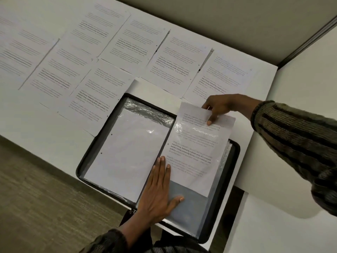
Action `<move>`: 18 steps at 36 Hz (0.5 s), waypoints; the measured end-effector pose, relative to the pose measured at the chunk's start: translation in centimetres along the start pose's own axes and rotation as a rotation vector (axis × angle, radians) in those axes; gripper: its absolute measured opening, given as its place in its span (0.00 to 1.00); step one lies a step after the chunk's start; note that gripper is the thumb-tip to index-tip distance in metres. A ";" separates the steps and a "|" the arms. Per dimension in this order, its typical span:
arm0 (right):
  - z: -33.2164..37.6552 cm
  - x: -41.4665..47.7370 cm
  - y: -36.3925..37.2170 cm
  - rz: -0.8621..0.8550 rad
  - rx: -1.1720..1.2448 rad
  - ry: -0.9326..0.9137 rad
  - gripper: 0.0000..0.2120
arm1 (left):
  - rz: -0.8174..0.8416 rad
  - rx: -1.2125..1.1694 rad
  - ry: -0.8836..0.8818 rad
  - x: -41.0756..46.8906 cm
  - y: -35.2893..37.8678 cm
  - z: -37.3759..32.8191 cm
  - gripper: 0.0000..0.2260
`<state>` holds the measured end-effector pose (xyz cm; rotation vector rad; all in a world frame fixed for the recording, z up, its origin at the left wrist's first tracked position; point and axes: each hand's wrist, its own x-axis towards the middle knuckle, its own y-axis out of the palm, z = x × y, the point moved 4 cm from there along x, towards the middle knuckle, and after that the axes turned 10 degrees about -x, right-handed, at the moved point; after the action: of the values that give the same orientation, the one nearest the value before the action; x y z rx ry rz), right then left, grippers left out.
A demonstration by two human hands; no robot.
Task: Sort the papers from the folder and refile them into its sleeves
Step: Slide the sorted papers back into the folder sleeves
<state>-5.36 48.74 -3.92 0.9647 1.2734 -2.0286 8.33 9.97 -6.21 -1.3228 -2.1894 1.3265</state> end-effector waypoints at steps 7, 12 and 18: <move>0.7 -0.3 2.4 -0.015 0.020 0.015 0.22 | 0.008 0.022 0.008 -0.2 0.0 -0.1 0.51; 1.0 -0.7 2.5 -0.151 0.152 0.040 0.20 | 0.010 0.035 0.003 -0.8 0.0 -0.1 0.51; 1.0 -0.5 1.8 -0.366 0.267 0.041 0.06 | 0.022 -0.011 0.014 -2.1 0.2 0.6 0.52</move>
<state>-4.02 47.19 -4.15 0.9472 1.2983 -2.5240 9.25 7.93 -6.25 -1.3596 -2.1823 1.3115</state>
